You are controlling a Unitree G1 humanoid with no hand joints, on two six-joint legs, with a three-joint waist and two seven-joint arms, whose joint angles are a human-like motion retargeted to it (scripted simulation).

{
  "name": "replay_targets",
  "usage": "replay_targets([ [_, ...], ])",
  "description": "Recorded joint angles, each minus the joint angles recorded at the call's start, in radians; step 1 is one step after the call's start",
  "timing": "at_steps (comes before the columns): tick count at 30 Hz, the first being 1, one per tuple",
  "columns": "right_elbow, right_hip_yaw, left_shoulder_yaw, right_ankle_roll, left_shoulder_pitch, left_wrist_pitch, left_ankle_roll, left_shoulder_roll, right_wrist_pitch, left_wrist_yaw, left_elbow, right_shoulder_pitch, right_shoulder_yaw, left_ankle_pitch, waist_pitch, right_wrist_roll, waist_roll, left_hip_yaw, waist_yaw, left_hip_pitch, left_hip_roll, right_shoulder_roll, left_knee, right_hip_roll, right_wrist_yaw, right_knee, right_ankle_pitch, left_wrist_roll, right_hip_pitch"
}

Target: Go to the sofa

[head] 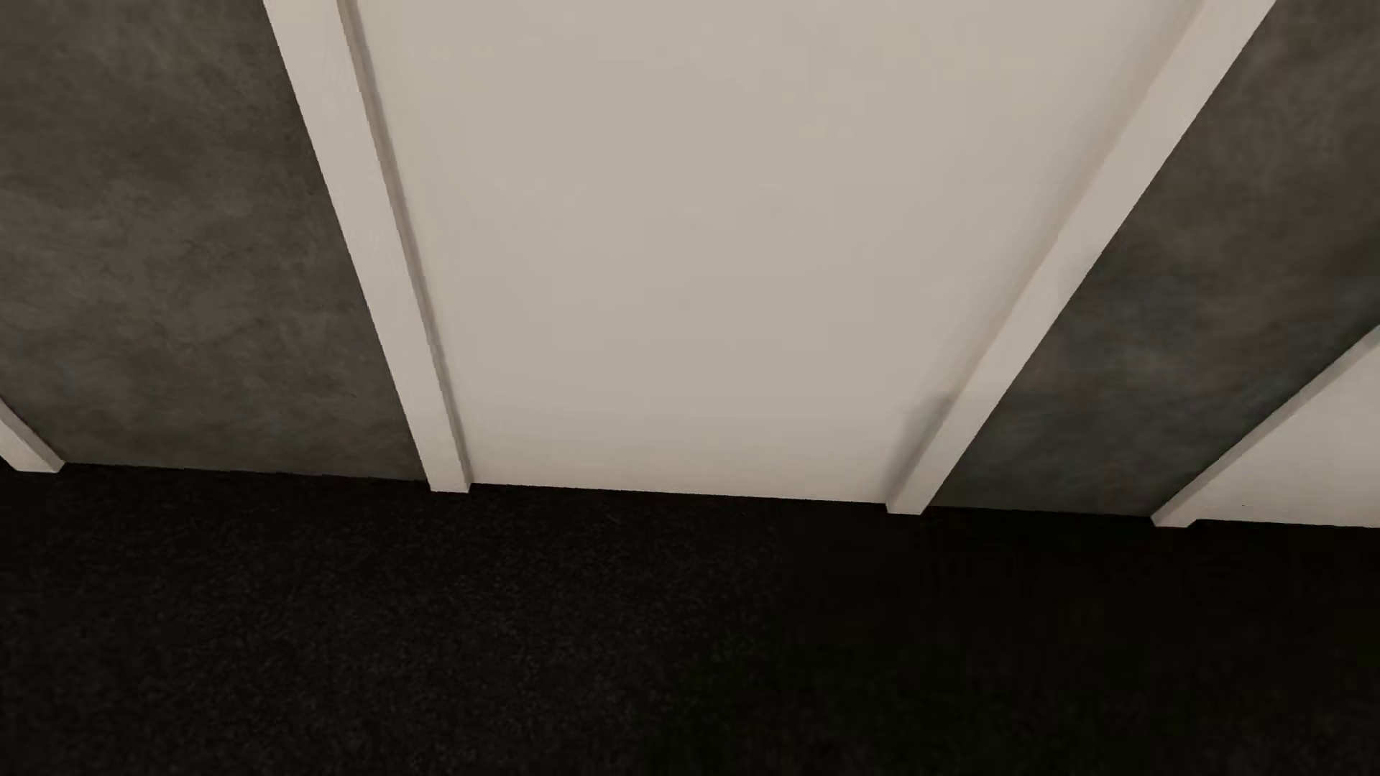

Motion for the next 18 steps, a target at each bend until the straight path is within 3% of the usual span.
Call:
replay_targets([
  [5,0.027,0.0,-0.083,0.0,-0.065,0.0,0.0,-0.009,0.0,0.0,-0.049,0.012,0.038,-0.016,0.038,0.0,0.003,0.0,-0.063,0.013,0.004,0.023,-0.048,0.032,0.0,-0.007,-0.026,0.0,-0.097],
  [11,0.066,0.0,-0.139,0.0,-0.097,0.0,0.0,-0.004,0.0,0.0,-0.249,0.067,0.154,-0.039,0.052,0.0,0.007,0.0,-0.072,0.024,0.033,0.062,-0.022,-0.003,0.0,0.02,-0.18,0.0,-0.195],
  [15,0.065,0.0,-0.137,0.0,-0.044,0.0,0.0,-0.032,0.0,0.0,-0.267,0.096,0.162,0.015,0.041,0.0,0.022,0.0,-0.14,0.189,0.006,0.083,-0.11,-0.045,0.0,0.158,0.04,0.0,-0.282],
  [18,0.08,0.0,-0.139,0.0,-0.014,0.0,0.0,-0.039,0.0,0.0,-0.189,0.096,0.145,0.077,0.031,0.0,0.03,0.0,-0.194,0.229,0.047,0.091,-0.034,0.013,0.0,0.243,0.058,0.0,-0.328],
])
